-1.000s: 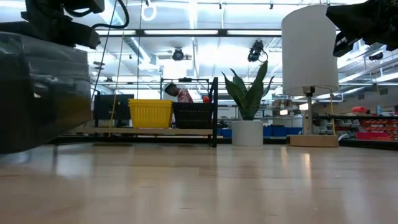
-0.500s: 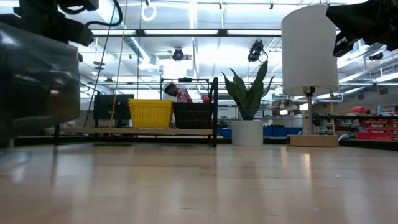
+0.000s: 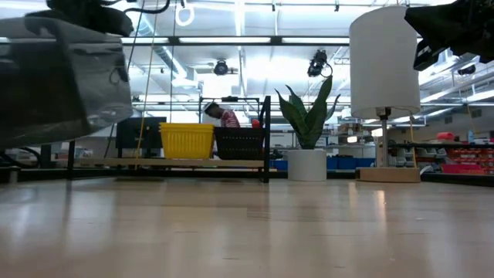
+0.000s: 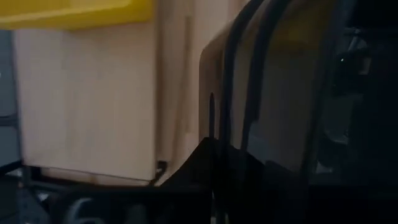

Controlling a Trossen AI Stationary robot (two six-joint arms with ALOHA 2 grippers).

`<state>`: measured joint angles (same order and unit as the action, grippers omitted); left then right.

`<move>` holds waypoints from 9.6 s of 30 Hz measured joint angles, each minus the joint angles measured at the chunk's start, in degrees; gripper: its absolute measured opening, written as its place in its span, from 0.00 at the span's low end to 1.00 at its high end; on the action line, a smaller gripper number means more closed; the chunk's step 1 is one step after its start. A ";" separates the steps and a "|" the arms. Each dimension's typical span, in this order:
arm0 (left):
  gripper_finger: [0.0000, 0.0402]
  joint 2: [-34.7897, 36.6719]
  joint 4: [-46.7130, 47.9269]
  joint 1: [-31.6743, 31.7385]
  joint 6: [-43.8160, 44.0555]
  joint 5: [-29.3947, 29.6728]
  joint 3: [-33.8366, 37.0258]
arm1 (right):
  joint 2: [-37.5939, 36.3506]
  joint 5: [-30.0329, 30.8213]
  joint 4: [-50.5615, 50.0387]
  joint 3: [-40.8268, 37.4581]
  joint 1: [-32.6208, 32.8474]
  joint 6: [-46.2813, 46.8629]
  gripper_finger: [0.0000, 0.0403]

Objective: Stack baskets on shelf by color
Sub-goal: Put the stacked black bins on the shelf, then adjust the bins on the shelf

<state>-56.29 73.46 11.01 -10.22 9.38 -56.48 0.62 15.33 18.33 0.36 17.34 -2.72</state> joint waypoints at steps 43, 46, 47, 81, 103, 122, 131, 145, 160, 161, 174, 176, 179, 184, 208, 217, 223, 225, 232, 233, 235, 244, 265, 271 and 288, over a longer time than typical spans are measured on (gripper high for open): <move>0.04 -34.44 2.51 44.14 -39.70 -9.55 -27.02 | 0.00 0.00 -0.02 0.00 0.00 0.01 0.03; 0.04 -35.95 2.48 45.52 -38.14 -9.28 -27.81 | 0.00 0.00 0.00 0.00 -0.02 -0.01 0.03; 0.04 -36.46 2.48 45.62 -37.37 -9.13 -27.99 | 0.01 0.00 -0.01 0.00 -0.02 0.02 0.03; 0.04 -40.57 -4.82 44.71 -29.47 -5.25 -27.92 | 0.00 0.00 -0.02 0.00 -0.02 0.00 0.03; 0.11 -40.57 -9.02 45.09 -38.74 -5.32 -27.90 | 0.00 0.00 -0.02 -0.02 -0.02 -0.01 0.03; 0.06 -40.57 -13.66 46.41 -50.44 -3.16 -27.88 | 0.00 0.00 -0.02 0.00 -0.02 -0.01 0.03; 0.08 -40.57 -14.07 46.40 -50.47 -1.90 -27.88 | 0.00 0.00 -0.01 -0.02 0.00 0.00 0.03; 0.48 -40.00 -17.72 44.80 -45.59 5.55 -27.88 | 0.00 0.00 0.00 -0.02 -0.02 -0.01 0.03; 0.39 -32.11 -25.30 37.96 -37.45 -7.97 -27.92 | 0.01 0.00 0.00 -0.01 -0.01 0.01 0.03; 0.38 -32.11 -24.99 37.26 -36.08 -9.61 -27.92 | 0.00 0.00 -0.02 -0.01 -0.01 -0.01 0.03; 0.25 -39.61 -12.63 30.83 -28.35 -8.94 -27.84 | 0.02 0.00 -0.02 -0.02 0.00 -0.01 0.03; 0.22 -40.37 -10.72 30.93 -28.30 -6.80 -27.88 | 0.02 0.00 0.00 -0.02 -0.01 0.01 0.03; 0.19 -40.65 -8.96 30.94 -28.38 -4.72 -27.79 | 0.02 0.00 -0.01 -0.02 -0.02 0.01 0.03; 0.15 -40.59 -8.88 30.12 -28.84 -4.96 -29.12 | 0.02 0.00 -0.02 -0.02 -0.02 0.02 0.03; 0.17 -53.27 -13.06 19.03 -18.08 7.91 -29.72 | 0.01 0.00 0.00 -0.02 -0.01 -0.01 0.03; 0.17 -52.83 -10.77 19.62 -20.83 11.44 -29.72 | 0.02 0.00 0.00 -0.02 -0.02 0.00 0.03; 0.15 -52.83 -7.80 21.39 -20.64 13.98 -29.72 | 0.02 0.00 -0.01 -0.02 -0.01 0.02 0.03; 0.15 -52.83 -8.14 21.90 -21.29 15.03 -29.72 | 0.02 0.00 0.00 -0.02 -0.01 -0.01 0.03; 0.15 -52.83 -8.45 22.59 -23.43 15.91 -29.72 | 0.02 0.00 -0.01 -0.02 -0.01 0.00 0.03; 0.15 -52.83 -8.45 22.57 -23.54 16.02 -29.72 | 0.01 0.00 0.00 -0.02 0.00 0.00 0.03; 0.14 -52.83 -8.27 22.54 -23.93 16.07 -29.88 | 0.02 0.00 -0.02 -0.02 -0.01 -0.01 0.03; 0.14 -49.57 -11.12 20.85 -23.08 8.06 -38.09 | 0.02 0.00 0.00 -0.02 -0.02 -0.01 0.03; 0.21 -49.70 -47.33 15.57 -4.23 -11.71 -22.88 | 0.02 0.00 0.00 -0.02 0.00 -0.01 0.03; 0.17 -49.70 -42.69 16.15 -10.11 -0.26 -24.04 | 0.01 0.00 -0.01 -0.01 -0.01 0.00 0.03; 0.13 -47.29 -34.36 18.37 -17.44 -3.75 -24.89 | 0.01 -0.01 -0.01 -0.02 -0.01 0.00 0.03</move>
<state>-103.59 39.10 29.38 -27.66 5.63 -81.36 0.64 15.32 18.31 0.34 17.33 -2.71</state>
